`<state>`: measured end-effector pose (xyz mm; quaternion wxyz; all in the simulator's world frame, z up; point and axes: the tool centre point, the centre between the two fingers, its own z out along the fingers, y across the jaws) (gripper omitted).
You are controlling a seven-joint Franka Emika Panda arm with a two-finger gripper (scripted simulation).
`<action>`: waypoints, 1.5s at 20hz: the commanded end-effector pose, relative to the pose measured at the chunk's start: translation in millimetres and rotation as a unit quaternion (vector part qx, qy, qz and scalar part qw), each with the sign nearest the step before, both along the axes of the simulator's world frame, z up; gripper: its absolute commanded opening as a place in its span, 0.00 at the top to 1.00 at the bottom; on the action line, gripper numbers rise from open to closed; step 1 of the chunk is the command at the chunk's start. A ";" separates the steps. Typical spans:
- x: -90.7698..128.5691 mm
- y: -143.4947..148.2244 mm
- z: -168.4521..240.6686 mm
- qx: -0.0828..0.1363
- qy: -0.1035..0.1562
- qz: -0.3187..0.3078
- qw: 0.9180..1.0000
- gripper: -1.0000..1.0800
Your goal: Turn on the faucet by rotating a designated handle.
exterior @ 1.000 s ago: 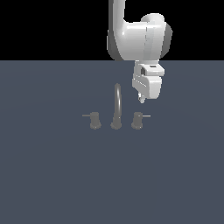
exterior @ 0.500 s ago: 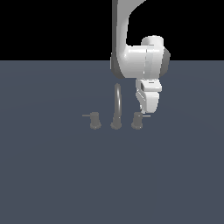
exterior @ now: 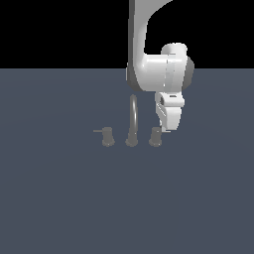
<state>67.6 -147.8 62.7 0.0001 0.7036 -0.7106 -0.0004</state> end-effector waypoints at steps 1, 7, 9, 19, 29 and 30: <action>-7.0 -4.4 -0.1 0.000 0.000 -0.001 1.000 1.00; -26.2 -15.2 -0.1 0.000 0.000 -0.001 1.000 1.00; -18.0 -9.1 0.3 0.000 -0.005 0.003 1.000 1.00; -49.9 -6.6 0.0 0.000 -0.002 0.000 1.000 1.00; -66.2 0.1 -0.3 -0.003 -0.004 -0.005 1.000 1.00; -68.4 4.0 -0.3 -0.002 -0.003 -0.004 1.000 1.00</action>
